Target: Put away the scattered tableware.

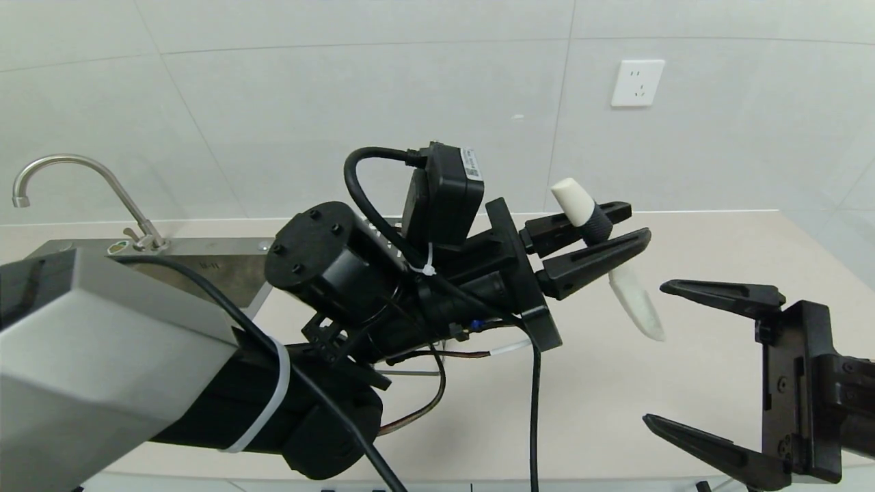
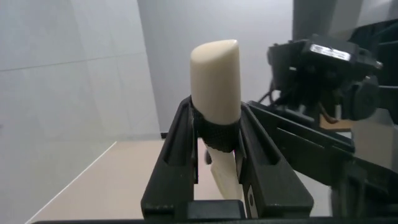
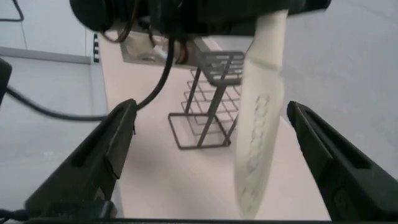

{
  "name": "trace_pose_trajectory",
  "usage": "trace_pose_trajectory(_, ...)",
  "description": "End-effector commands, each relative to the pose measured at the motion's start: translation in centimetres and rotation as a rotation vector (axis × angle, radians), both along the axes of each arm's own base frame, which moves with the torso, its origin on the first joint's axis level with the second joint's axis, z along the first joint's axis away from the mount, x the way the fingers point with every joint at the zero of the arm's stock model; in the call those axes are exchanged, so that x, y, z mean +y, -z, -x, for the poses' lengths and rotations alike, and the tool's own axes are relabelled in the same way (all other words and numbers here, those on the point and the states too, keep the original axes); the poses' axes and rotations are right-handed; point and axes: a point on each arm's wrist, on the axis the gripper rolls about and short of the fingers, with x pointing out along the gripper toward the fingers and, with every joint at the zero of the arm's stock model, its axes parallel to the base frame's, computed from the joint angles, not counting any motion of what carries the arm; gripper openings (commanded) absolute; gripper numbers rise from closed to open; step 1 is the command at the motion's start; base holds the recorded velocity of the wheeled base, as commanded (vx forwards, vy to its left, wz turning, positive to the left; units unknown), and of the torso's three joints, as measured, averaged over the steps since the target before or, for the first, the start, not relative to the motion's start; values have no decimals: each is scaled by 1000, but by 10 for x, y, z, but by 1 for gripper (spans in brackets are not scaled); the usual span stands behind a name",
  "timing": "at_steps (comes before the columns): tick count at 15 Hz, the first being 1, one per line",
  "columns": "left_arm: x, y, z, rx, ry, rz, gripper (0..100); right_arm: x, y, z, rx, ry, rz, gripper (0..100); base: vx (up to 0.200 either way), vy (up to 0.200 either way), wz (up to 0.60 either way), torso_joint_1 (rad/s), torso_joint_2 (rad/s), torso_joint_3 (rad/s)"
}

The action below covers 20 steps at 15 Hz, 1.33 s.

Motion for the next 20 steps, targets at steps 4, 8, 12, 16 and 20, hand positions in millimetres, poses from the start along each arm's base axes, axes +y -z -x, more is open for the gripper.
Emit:
trace_pose_trajectory(4,52,-24,-20,-20,-155,-4,0,-52,19,45,3,238,-2,0,0,0,0,0,0,0)
trace_pose_trajectory(8,92,-49,-20,-38,-328,-139,0,-71,17,94,-125,362,-71,0,0,0,0,0,0,0)
trace_pose_trajectory(12,111,-73,-24,-63,-445,-151,0,-75,29,138,-200,374,-97,0,0,0,0,0,0,0)
trace_pose_trajectory(16,132,-79,-30,-103,-533,-169,0,-80,62,166,-116,503,-130,0,0,0,0,0,0,0)
trace_pose_trajectory(20,156,-83,-25,-76,-608,-275,0,-85,91,173,167,830,-336,0,0,0,0,0,0,0)
